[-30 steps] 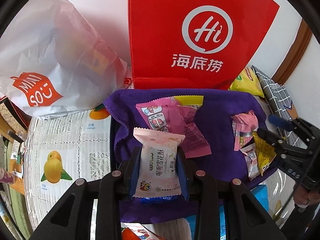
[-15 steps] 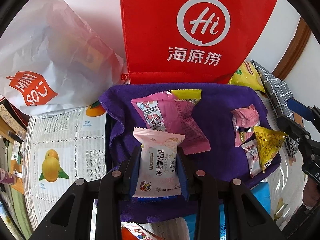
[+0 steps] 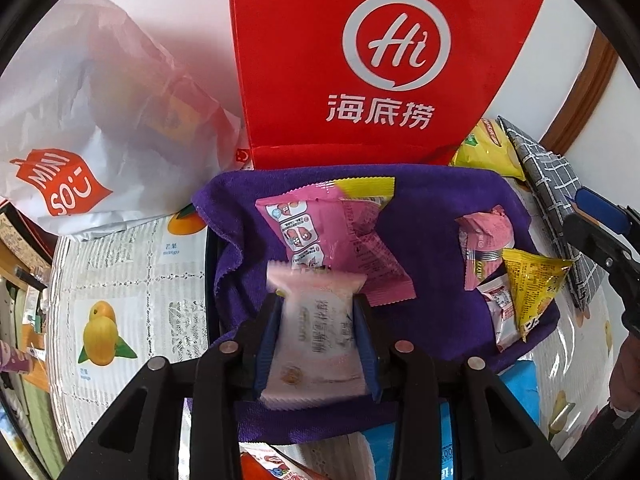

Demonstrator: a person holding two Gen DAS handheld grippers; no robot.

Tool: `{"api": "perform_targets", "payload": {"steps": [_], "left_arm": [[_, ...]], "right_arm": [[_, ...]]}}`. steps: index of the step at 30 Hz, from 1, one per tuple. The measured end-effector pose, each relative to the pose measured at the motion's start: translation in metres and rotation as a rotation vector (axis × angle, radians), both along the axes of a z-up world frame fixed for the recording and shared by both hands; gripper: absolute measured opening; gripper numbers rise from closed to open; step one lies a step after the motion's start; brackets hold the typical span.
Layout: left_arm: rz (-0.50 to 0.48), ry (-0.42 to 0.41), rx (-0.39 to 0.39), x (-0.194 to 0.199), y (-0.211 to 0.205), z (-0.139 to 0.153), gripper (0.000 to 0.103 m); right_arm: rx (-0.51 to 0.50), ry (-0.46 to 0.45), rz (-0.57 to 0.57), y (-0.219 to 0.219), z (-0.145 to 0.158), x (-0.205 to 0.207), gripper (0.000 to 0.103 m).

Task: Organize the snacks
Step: 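Lower the pink-white packet onto the towel and open the left tool, then move both open tools back toward the snacks on the bed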

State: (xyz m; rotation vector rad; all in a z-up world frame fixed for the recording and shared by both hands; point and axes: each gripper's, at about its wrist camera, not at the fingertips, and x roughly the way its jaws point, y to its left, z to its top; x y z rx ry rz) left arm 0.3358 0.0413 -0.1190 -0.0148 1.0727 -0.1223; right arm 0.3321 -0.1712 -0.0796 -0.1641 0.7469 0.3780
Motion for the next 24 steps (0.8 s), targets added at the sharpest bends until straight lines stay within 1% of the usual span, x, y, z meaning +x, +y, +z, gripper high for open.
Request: {"api": "perform_targets", "payload": {"steps": [3,6,9,14,20,24], "left_arm": [[-0.006,-0.012,-0.009,-0.003,-0.001,0.006,0.049],[-0.014,-0.037,-0.016,-0.007,-0.001,0.015,0.056],[-0.016,-0.056,-0.016,-0.01,-0.001,0.021,0.059],[-0.011,-0.066,-0.029,-0.013,0.001,0.03,0.059],[-0.015,-0.09,-0.051,-0.021,0.003,0.043,0.059],[-0.024,-0.104,-0.064,-0.028,0.002,0.052,0.059]], "right_arm": [[-0.001,0.004,0.002,0.002,0.001,-0.001,0.064],[0.0,-0.004,0.003,0.005,0.004,-0.005,0.068],[0.002,-0.016,-0.011,0.005,0.009,-0.009,0.079],[0.0,-0.027,-0.073,0.005,0.015,-0.012,0.086],[-0.029,-0.005,-0.222,-0.005,0.011,-0.022,0.087],[-0.051,-0.002,-0.235,-0.011,0.007,-0.041,0.087]]}}
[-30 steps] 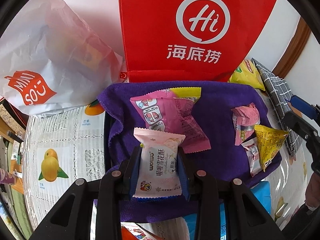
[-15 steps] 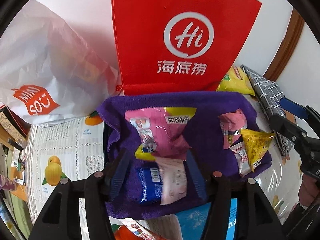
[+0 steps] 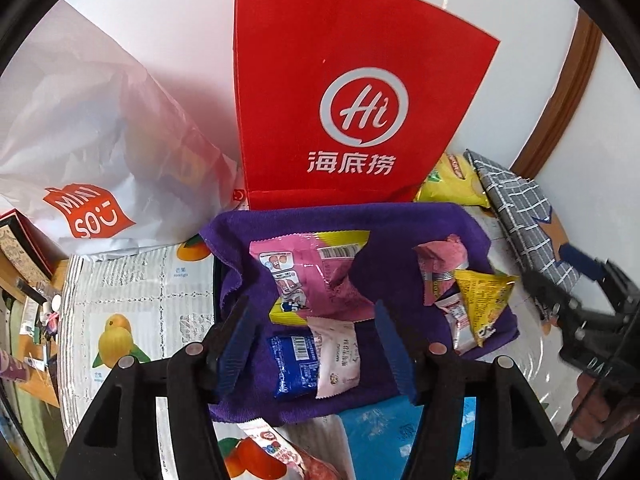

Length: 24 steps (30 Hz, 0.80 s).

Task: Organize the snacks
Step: 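Move both open tools back toward the snacks on the bed, then grasp the green snack bag with the right tool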

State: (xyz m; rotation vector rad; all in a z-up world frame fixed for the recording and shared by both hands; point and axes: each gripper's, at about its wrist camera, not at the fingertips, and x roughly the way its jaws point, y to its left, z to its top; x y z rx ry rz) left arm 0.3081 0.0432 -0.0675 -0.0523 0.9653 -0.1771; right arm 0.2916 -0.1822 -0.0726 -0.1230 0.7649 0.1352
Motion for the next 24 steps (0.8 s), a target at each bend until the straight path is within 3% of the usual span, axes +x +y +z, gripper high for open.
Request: {"api": "perform_targets", "payload": {"steps": [8,13,24], "left_arm": [[-0.012,-0.067,0.005,-0.025,-0.003,0.028,0.06],[-0.013,-0.085,-0.015,-0.05,0.0,0.036,0.065],[0.015,-0.042,0.007,-0.112,0.012,0.002,0.065]], "right_arm": [[-0.056,-0.045,-0.049,-0.005,0.003,-0.05,0.087],[0.035,-0.02,-0.039,-0.014,-0.002,-0.078,0.087],[0.108,-0.028,-0.004,-0.015,-0.015,-0.136,0.087]]}}
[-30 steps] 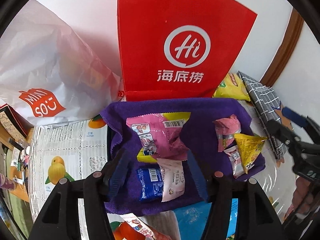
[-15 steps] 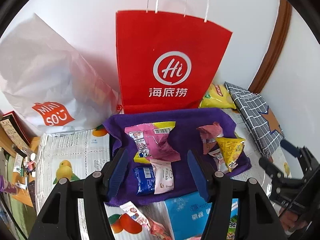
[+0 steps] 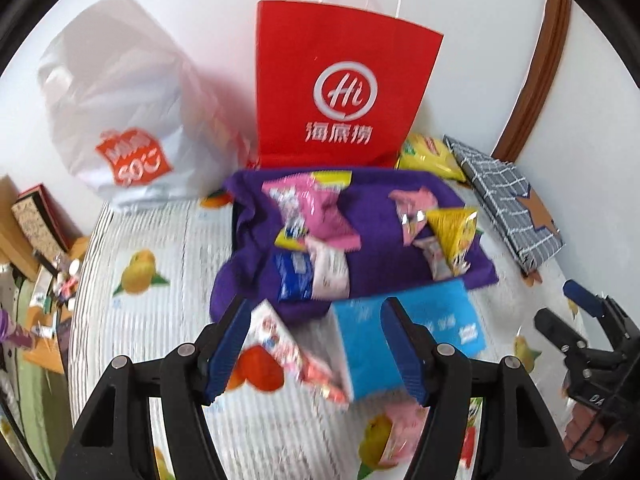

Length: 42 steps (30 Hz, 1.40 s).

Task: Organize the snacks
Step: 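Grasp the green snack bag with the right tool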

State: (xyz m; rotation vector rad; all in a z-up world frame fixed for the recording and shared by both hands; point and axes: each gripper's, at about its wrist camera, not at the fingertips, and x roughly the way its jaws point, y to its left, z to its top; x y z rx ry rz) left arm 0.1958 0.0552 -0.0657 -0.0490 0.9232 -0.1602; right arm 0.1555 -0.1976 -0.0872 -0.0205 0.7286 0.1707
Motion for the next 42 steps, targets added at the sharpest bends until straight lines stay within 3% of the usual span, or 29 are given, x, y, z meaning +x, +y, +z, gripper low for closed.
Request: {"api": "perform_targets", "payload": {"steps": [9,12,21,24,27,34,42], "left_arm": [[0.065,0.038,-0.01,-0.04,0.023,-0.025,0.066],[0.077,0.047,-0.009,-0.052,0.027,-0.032,0.066],[0.097,0.05,-0.04,-0.067,0.041,-0.051,0.065],[0.075,0.076,-0.032,-0.063,0.036,-0.064,0.065],[0.065,0.093,-0.017,-0.056,0.029,-0.075,0.065],[0.11,0.092,-0.099,-0.03,0.031,-0.079,0.064],[0.125,0.121,-0.134,0.002,0.027,-0.089,0.057]], "right_arm": [[-0.033,0.045,0.054,0.023,-0.032,-0.035,0.087],[-0.028,0.082,0.069,0.027,-0.05,-0.043,0.081],[-0.007,0.171,0.048,0.031,-0.092,-0.031,0.077],[-0.011,0.191,0.036,0.03,-0.104,-0.022,0.076],[0.006,0.215,0.029,0.028,-0.114,-0.014,0.068],[-0.004,0.192,0.053,0.021,-0.115,-0.014,0.054],[-0.007,0.158,0.034,-0.007,-0.106,-0.018,0.052]]}}
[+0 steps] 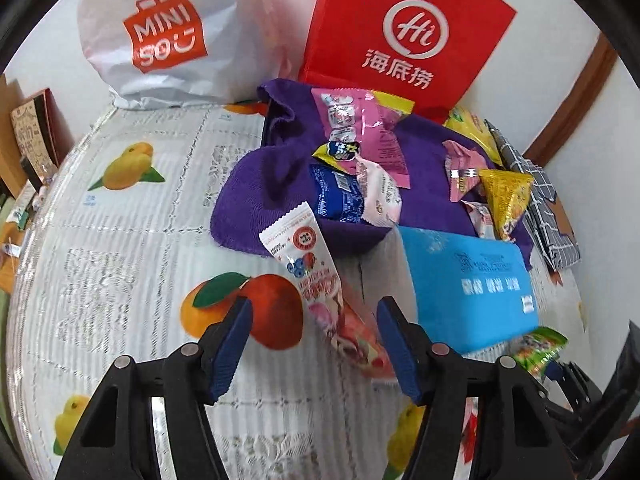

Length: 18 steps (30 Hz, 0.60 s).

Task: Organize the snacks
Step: 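Grasp the green snack bag with the right tool, then grasp the white-red stick snack with the left tool while the right tool holds the green bag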

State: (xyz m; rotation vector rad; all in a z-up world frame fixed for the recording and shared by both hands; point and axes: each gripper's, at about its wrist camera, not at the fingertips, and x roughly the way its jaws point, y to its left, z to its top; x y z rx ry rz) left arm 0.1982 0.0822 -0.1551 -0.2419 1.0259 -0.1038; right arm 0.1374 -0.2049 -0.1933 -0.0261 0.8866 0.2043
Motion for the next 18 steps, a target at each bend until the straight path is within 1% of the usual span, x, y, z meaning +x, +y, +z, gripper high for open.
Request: {"api": "perform_targets", "payload": {"steps": [1,6,8,11,13,15,17,18], "left_arm": [[0.006,0.012,-0.006,0.004,0.0,-0.003,0.055],[0.021,0.046,-0.041,0.016,0.003,-0.015,0.052],[0.018,0.065,-0.065,0.02,0.002,-0.02,0.052],[0.012,0.081,-0.072,0.025,-0.002,-0.026,0.051],[0.014,0.089,-0.073,0.027,-0.004,-0.03,0.043],[0.011,0.08,-0.067,0.026,-0.006,-0.03,0.038],[-0.001,0.077,-0.08,0.025,-0.005,-0.03,0.032],[-0.002,0.075,-0.09,0.024,-0.004,-0.029,0.027]], "right_arm": [[0.0,-0.001,-0.002,-0.003,0.001,-0.001,0.052],[0.027,0.008,-0.018,-0.015,0.002,-0.001,0.052],[0.048,0.015,-0.014,-0.017,0.002,-0.002,0.052],[0.053,0.015,-0.013,-0.016,0.001,-0.001,0.052],[0.05,0.017,-0.011,-0.016,0.0,0.0,0.052],[0.049,0.019,-0.01,-0.016,-0.001,0.0,0.052],[0.045,0.018,-0.013,-0.017,-0.002,0.0,0.052],[0.045,0.018,-0.016,-0.017,-0.002,0.0,0.052]]}}
